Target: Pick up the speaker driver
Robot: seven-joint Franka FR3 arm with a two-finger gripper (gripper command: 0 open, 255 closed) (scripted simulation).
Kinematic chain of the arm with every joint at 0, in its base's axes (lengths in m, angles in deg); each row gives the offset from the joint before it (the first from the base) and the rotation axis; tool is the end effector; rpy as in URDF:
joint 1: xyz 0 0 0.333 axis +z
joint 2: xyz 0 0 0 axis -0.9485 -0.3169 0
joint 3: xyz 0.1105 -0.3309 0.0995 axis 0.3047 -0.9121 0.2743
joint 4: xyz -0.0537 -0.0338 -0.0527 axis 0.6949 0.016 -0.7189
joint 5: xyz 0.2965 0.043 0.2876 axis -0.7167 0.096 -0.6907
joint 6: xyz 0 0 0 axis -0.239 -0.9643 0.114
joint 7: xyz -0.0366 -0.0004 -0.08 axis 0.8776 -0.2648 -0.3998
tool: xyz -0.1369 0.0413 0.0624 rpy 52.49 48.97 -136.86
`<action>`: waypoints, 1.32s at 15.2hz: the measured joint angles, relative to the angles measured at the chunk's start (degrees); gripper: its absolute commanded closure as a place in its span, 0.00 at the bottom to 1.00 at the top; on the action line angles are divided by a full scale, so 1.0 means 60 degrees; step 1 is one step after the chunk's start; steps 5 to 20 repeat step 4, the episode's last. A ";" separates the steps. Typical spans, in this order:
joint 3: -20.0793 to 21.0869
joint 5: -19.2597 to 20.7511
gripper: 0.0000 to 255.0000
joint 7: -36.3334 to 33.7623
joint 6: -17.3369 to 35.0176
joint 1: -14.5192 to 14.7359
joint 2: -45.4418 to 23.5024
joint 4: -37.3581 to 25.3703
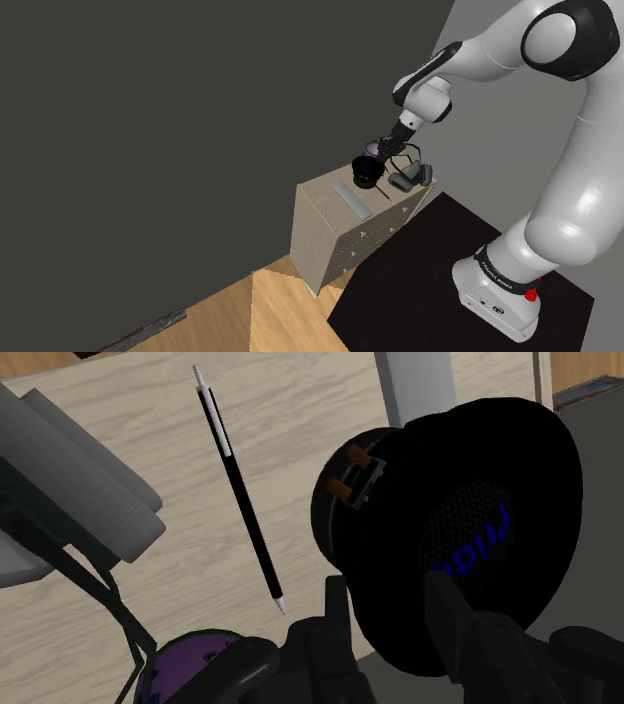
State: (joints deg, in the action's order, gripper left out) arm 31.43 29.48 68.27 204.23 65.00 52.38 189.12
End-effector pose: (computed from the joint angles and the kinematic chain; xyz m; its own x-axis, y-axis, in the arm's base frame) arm 0.5082 -0.1948 0.1652 0.9482 -0.3164 -0.0279 -0.3012 -0.8679 -0.3950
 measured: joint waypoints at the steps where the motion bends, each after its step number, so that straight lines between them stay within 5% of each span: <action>1: -0.0051 0.0109 1.00 -0.0092 -0.0069 0.0024 0.0134 0.0039; 20: -0.0164 0.0379 1.00 -0.0347 -0.0242 0.0093 0.0453 0.0101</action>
